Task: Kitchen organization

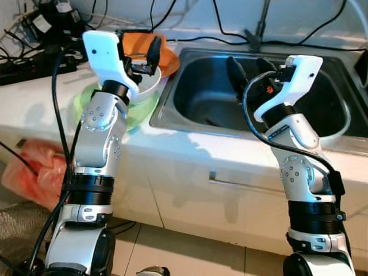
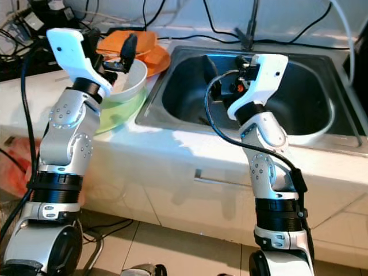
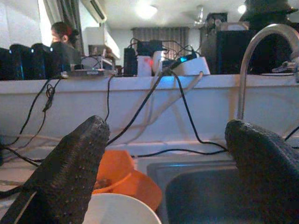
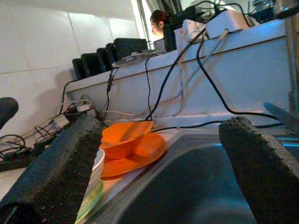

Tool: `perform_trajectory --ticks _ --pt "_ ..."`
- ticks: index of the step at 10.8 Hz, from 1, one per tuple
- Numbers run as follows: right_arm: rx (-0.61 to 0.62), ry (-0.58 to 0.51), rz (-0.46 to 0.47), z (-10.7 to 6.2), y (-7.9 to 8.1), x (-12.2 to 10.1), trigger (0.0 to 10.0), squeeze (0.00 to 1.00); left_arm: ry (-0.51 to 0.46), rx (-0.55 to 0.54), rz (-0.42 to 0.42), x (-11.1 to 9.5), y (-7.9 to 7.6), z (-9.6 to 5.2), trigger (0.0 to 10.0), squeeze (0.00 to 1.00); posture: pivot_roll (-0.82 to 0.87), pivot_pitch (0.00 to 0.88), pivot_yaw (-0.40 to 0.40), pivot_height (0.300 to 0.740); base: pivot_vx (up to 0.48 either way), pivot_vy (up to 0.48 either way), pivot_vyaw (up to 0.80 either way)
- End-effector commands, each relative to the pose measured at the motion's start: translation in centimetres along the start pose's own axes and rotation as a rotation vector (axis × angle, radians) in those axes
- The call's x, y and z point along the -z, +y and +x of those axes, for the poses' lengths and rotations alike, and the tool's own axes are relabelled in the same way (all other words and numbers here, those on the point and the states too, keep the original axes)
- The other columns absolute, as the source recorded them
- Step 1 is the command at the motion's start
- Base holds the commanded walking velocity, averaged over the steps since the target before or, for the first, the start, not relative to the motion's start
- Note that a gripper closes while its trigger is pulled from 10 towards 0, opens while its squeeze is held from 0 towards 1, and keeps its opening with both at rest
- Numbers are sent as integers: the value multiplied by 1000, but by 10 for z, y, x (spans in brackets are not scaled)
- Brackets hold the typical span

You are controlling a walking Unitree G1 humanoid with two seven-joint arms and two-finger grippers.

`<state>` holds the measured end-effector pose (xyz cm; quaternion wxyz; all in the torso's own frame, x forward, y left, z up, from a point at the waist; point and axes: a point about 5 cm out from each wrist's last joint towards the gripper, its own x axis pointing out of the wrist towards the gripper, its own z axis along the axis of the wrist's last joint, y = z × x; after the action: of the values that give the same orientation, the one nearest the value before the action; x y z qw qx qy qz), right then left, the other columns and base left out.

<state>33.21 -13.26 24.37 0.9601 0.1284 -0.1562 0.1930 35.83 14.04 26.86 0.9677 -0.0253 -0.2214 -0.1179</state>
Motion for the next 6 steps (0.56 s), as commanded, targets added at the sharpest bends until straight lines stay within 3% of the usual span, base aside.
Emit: perform_trajectory --ticks 1,6 --pt "-1 0 -9 1 1 -1 10000 0 -18 -7 8 -7 3 1 10000 0 150 50 75 740 315 0 0" --pt "-1 10 -14 1 0 1 10000 0 -7 -25 -3 -6 6 1 10000 0 151 49 70 740 294 0 0"
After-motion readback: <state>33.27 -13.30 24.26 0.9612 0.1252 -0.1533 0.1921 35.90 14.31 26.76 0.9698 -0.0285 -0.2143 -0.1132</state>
